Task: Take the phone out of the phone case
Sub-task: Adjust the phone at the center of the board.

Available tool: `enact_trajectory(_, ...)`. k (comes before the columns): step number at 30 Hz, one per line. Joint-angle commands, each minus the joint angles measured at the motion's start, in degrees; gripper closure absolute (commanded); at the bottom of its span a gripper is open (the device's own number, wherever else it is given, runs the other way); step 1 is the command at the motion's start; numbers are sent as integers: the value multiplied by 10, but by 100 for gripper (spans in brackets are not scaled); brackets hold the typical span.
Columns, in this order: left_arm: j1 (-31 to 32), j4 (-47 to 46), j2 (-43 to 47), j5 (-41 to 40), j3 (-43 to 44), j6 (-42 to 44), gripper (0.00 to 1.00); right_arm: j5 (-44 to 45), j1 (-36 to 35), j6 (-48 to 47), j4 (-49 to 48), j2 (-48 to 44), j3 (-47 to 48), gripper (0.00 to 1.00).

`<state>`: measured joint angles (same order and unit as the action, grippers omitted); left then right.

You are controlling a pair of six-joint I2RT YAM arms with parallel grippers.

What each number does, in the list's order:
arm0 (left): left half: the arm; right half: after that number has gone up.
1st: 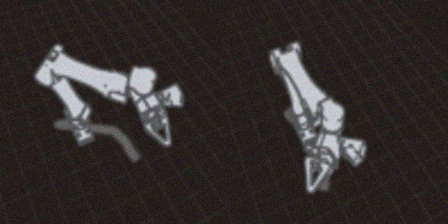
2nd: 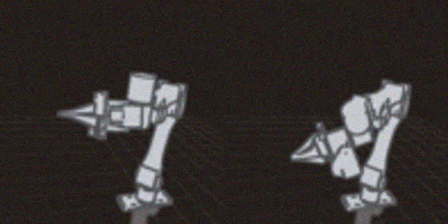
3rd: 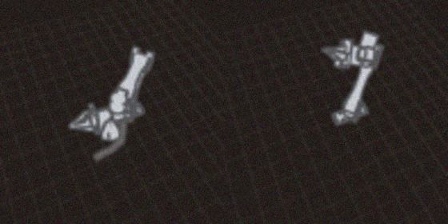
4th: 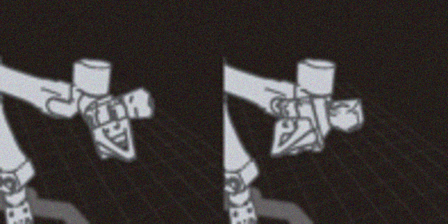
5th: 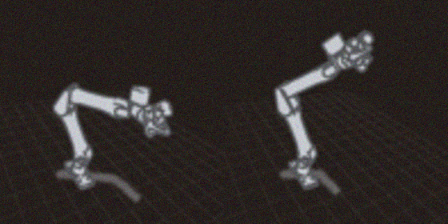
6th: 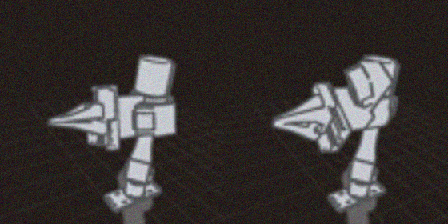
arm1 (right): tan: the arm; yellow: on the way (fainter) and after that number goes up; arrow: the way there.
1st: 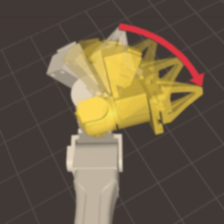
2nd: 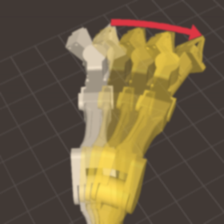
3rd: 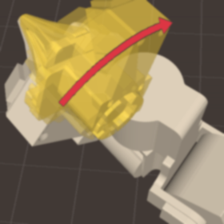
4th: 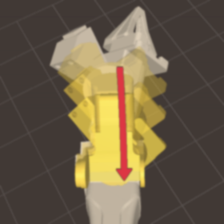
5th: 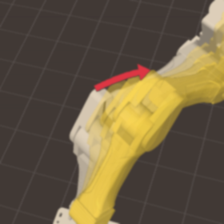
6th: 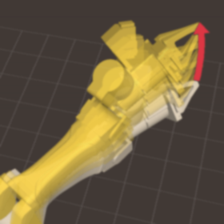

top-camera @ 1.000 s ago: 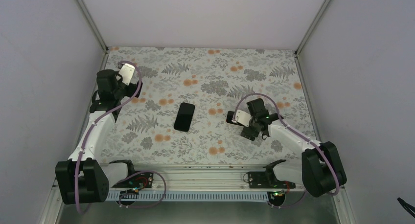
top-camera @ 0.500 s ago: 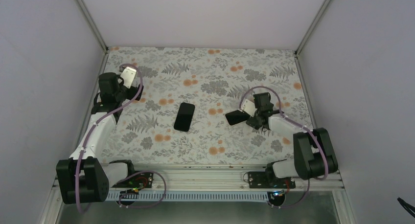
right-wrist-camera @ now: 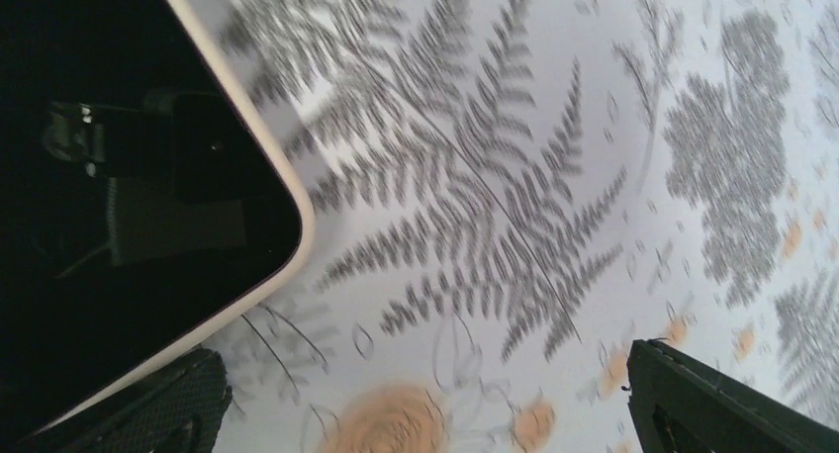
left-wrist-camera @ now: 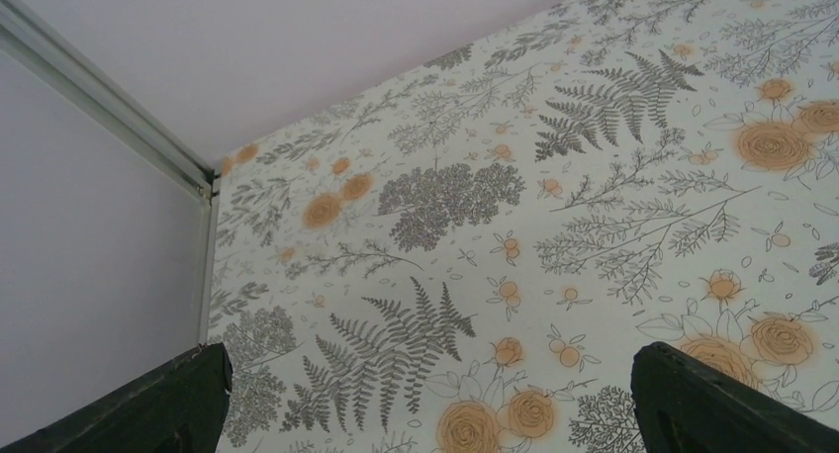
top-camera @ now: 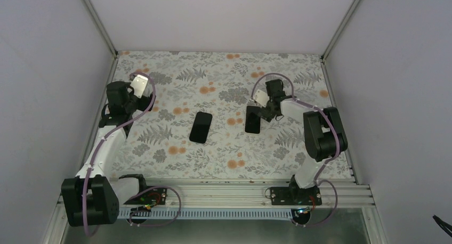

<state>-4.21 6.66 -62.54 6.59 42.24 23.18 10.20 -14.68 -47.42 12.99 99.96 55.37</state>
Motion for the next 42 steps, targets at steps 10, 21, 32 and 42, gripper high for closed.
enact_trajectory(10, -21, -2, 9, 29, 2, 8, 0, -133, -94, 64, 115, 85, 111, 0)
enact_trajectory(21, -36, 8, 20, 37, 1, 13, 0, -40, -128, 77, 87, 191, 223, 0)
enact_trajectory(32, -87, 18, 25, 68, 6, 27, 0, -123, -186, 82, 180, 260, 329, 0)
enact_trajectory(42, -140, 21, 11, 120, 15, 36, 0, -52, -149, 185, 146, 192, 357, 0)
